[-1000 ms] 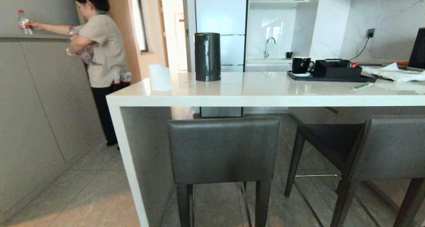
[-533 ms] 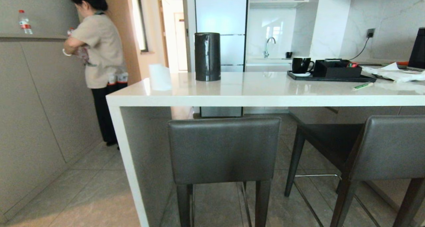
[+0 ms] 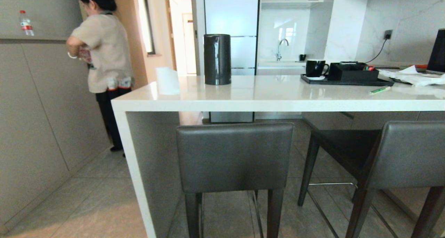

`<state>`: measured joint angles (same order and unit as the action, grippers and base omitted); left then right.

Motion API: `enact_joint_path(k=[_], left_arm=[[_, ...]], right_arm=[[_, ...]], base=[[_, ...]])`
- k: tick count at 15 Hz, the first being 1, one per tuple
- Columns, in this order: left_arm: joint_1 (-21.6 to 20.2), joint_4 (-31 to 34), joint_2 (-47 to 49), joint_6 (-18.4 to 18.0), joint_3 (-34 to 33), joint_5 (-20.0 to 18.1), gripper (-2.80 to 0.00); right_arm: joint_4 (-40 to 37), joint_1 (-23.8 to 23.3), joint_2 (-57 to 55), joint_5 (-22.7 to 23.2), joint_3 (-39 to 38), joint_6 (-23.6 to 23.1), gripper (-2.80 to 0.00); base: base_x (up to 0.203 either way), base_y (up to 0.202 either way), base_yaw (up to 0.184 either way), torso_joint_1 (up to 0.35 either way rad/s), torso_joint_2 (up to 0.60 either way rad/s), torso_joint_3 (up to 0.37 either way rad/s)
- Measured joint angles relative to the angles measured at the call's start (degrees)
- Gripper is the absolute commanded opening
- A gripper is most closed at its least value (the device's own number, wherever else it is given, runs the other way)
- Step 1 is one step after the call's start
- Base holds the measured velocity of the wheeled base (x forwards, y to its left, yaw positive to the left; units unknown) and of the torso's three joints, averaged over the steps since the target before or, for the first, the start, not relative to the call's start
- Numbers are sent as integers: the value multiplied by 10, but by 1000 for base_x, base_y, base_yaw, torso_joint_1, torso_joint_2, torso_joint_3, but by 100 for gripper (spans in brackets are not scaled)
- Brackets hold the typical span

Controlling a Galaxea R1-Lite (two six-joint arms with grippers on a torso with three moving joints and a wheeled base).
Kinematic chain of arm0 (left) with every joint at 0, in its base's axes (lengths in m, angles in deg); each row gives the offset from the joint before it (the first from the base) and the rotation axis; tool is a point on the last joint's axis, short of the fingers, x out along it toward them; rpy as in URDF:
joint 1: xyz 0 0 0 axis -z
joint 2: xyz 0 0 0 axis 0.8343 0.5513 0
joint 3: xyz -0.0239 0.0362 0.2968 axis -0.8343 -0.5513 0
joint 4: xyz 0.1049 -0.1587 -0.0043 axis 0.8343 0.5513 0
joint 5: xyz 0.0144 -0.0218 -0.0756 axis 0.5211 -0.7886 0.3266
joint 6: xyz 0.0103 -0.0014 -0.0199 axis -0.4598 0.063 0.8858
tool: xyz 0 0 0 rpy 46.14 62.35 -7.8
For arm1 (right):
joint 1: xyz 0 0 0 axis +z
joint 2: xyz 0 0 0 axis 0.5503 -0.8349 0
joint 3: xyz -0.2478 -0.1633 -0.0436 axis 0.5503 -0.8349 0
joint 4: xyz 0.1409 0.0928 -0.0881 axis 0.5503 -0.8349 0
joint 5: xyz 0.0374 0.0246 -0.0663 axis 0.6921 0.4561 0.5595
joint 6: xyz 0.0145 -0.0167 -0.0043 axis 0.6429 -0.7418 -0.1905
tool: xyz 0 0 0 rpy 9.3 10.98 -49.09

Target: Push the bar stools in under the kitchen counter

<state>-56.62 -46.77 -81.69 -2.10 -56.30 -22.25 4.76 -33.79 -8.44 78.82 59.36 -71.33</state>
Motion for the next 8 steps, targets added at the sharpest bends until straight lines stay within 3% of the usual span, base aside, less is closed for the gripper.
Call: enact_joint_path(k=[2,5,8], left_arm=[[1,15,0,21,0,7,-280],[1,18,0,22,0,8,-280],[1,19,0,21,1,10,-280]], right_arm=[[1,0,0,-5,0,15,-280],[2,0,0,-19,-1,51,-280],[1,0,0,-11,-1,25,-280]], base=[[0,0,0,0,0,0],[0,0,0,0,0,0],[0,0,0,0,0,0]])
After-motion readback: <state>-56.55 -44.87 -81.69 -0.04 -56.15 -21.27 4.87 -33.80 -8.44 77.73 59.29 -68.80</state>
